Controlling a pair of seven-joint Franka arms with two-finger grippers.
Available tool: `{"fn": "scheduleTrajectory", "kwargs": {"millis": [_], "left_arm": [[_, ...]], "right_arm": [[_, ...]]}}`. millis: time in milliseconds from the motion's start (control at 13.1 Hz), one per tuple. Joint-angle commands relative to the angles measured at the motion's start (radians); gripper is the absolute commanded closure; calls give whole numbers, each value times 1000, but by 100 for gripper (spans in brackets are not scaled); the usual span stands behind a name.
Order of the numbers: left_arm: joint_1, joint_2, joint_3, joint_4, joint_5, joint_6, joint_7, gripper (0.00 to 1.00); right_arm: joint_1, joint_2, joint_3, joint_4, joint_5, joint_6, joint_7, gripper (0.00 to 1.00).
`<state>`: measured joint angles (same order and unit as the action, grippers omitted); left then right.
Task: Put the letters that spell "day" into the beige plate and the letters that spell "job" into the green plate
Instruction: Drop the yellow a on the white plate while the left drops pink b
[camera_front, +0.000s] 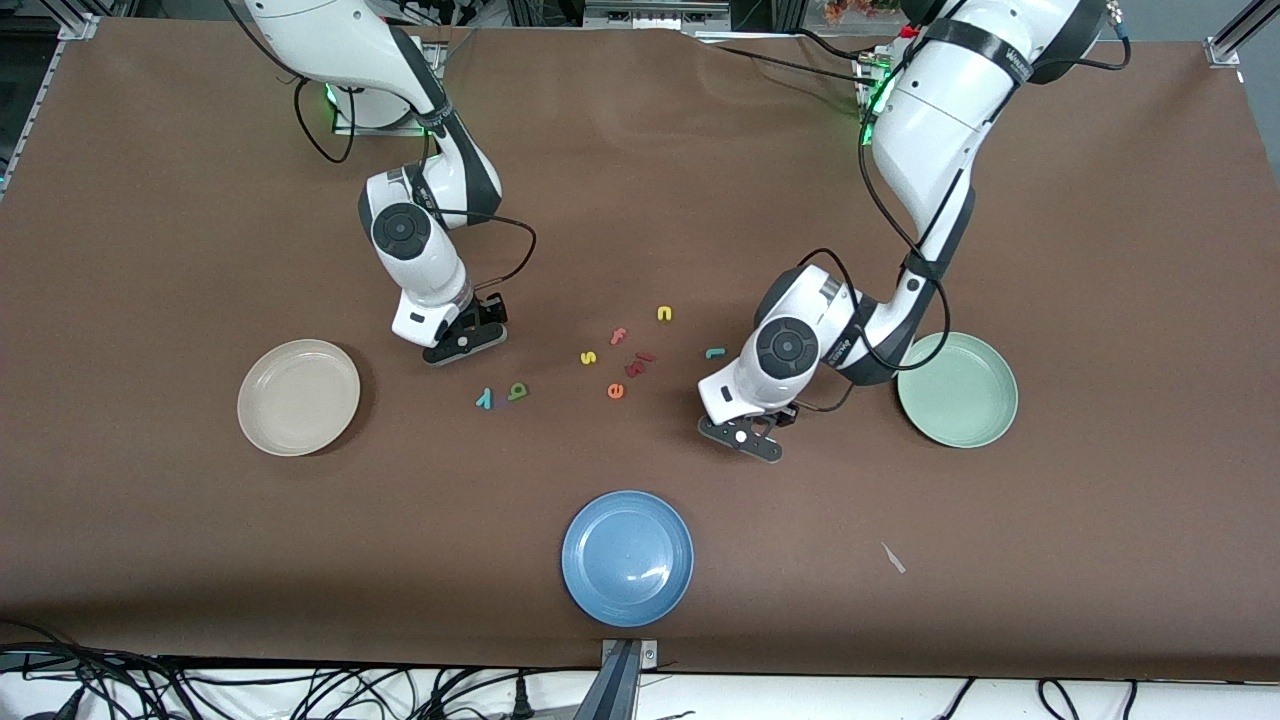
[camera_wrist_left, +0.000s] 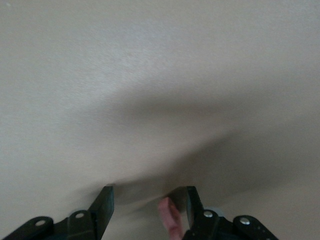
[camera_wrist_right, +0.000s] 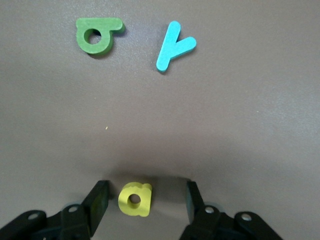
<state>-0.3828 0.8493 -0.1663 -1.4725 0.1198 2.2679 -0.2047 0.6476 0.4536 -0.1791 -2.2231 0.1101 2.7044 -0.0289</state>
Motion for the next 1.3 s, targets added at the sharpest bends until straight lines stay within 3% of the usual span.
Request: {"fn": "scheduleTrajectory", "kwargs": {"millis": [0, 306, 383, 536, 612, 765, 995, 1224], "left_arm": [[-8, -1, 11, 5, 34, -8, -33, 33], [-5, -4, 10, -5, 32, -13, -35, 33], [-5, -7, 10, -6, 32, -17, -35, 43], [1, -12, 5, -6, 15, -19, -45, 78], [2, -18, 4, -6, 15, -19, -53, 91], [2, -21, -2, -5, -12, -25, -64, 100], [18, -36, -2, 6, -15, -74, -53, 100], [85, -159, 7, 11, 3, -221, -21, 100]], "right_arm": [[9, -26, -5, -32, -6, 20, 0, 44], [15, -27, -5, -33, -3, 20, 9, 53], [18, -27, -3, -33, -3, 20, 44, 60], [43, -27, 1, -33, -3, 20, 67, 69], [43, -27, 1, -33, -3, 20, 69, 74], [43, -26, 1, -32, -3, 20, 67, 81], [43, -30, -2, -20, -4, 14, 49, 92], [38, -70, -58, 69, -3, -159, 47, 96]]}}
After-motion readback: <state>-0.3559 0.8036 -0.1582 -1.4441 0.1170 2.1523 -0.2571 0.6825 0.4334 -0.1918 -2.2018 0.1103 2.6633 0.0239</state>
